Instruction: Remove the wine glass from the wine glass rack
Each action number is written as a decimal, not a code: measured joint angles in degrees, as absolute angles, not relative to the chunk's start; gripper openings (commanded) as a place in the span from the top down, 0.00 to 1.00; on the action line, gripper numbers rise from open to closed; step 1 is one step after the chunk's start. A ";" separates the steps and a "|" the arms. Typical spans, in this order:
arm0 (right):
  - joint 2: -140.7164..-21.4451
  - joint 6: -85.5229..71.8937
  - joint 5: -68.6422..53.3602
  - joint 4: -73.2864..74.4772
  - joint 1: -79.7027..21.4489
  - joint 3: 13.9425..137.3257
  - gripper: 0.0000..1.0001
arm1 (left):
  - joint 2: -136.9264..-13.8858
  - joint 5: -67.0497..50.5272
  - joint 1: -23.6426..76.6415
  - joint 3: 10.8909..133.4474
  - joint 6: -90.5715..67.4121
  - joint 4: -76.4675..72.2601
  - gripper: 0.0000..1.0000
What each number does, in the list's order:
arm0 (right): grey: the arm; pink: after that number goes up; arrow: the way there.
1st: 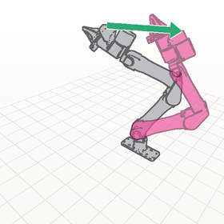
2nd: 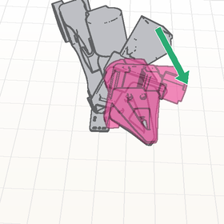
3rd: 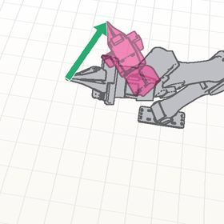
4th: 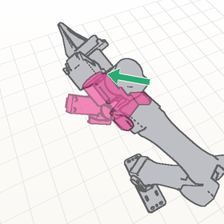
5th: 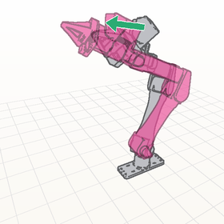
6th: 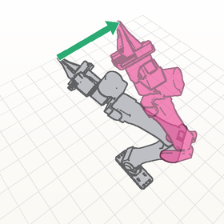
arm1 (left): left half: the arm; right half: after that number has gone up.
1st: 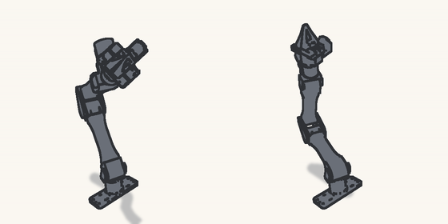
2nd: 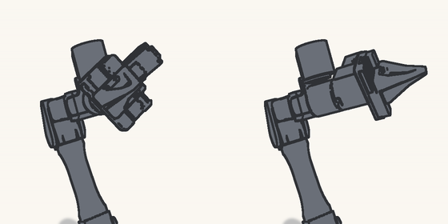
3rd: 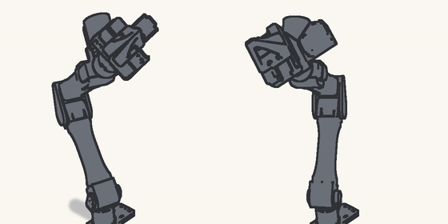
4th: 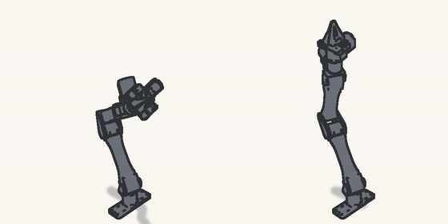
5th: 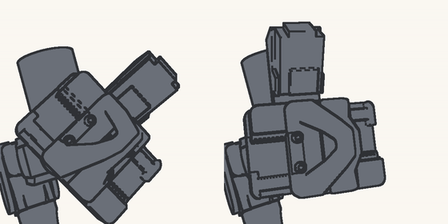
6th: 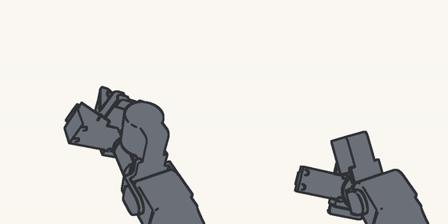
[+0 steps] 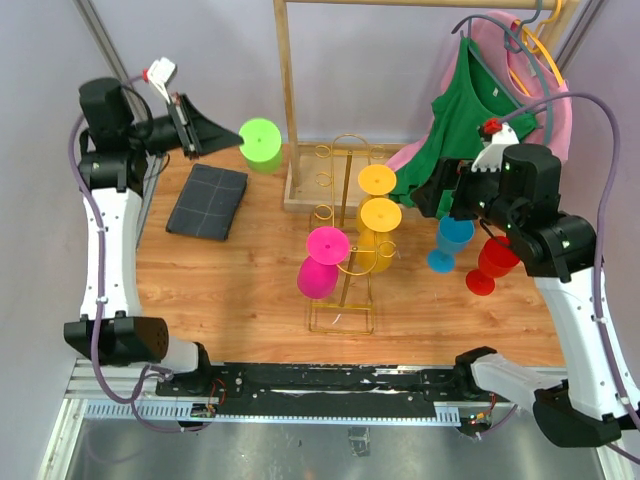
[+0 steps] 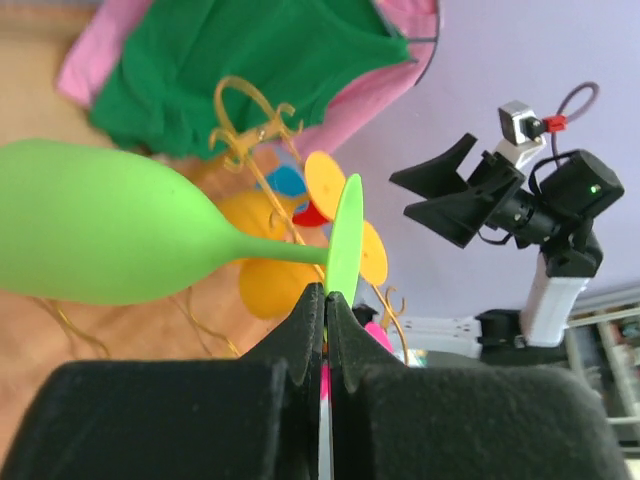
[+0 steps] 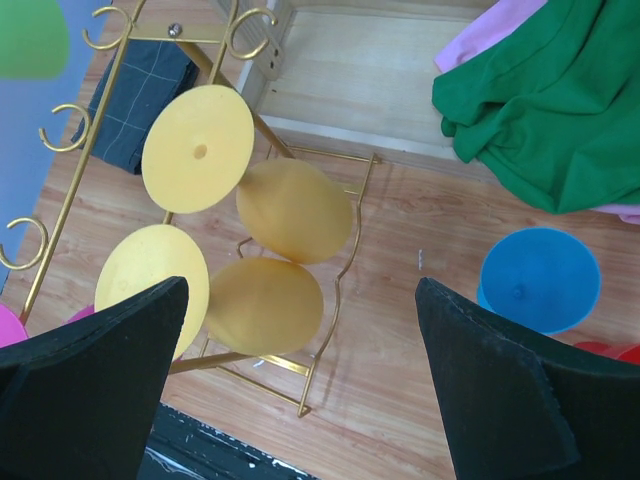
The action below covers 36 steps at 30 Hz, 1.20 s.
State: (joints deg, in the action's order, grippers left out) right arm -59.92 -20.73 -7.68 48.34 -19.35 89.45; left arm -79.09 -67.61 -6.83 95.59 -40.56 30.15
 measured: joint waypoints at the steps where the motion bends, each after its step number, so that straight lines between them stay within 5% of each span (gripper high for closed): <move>1: -60.66 -20.69 -7.88 48.23 -19.35 90.02 0.02 | -80.88 -67.64 -6.85 99.90 -38.37 30.92 1.00; 8: -65.76 -20.51 -9.58 47.83 -19.35 96.36 0.01 | -89.32 -64.49 -3.20 123.44 -26.81 33.36 1.00; 16: -69.67 -20.49 -10.02 47.29 -19.35 105.47 0.02 | -93.93 -54.81 18.37 134.15 -13.26 34.17 1.00; 29: -67.44 -19.44 -4.38 53.10 -17.47 116.92 0.01 | -79.15 -43.72 36.49 114.76 23.31 35.27 1.00; 36: -76.71 -19.57 -11.44 57.74 -13.37 133.58 0.01 | -66.81 -45.30 39.53 98.91 38.83 35.99 1.00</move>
